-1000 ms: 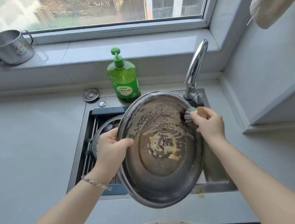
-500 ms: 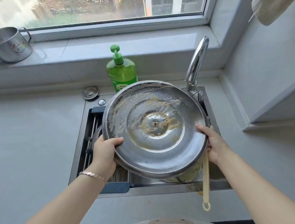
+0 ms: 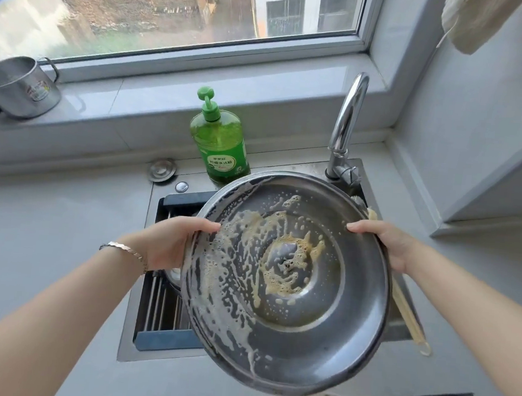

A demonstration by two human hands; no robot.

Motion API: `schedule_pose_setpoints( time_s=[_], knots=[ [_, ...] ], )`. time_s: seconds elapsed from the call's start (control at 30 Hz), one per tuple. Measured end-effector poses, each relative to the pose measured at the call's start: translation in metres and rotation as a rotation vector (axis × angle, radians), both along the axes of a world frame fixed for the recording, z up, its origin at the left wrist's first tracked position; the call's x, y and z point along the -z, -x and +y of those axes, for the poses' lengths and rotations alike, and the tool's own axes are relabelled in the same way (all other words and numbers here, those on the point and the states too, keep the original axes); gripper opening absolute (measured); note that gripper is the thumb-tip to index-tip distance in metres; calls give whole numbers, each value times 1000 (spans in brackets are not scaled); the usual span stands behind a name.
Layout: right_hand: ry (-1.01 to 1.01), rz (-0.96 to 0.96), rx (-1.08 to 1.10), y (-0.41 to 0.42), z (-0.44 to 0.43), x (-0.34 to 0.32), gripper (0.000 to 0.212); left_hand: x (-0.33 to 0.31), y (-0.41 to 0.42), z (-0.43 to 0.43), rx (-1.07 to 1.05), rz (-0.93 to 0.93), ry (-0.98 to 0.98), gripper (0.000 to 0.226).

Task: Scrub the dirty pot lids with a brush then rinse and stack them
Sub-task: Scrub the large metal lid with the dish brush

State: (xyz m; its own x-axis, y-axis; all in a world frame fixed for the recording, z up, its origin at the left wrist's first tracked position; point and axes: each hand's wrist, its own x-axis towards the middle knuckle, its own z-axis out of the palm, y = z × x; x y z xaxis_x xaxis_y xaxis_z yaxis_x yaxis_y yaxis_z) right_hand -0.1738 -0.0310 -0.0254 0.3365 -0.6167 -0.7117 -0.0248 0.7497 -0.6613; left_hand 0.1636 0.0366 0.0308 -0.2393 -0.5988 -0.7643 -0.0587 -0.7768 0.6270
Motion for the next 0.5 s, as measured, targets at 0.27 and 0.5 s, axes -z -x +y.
schedule_pose_setpoints(
  time_s=[0.27,0.5],
  knots=[
    [671,919,11,-8,-7,-1,50,-11,36,17,53,-11,81,35],
    [835,768,-339,-79,49,-28,61,-1,59,38,-124,-10,140,44]
  ],
)
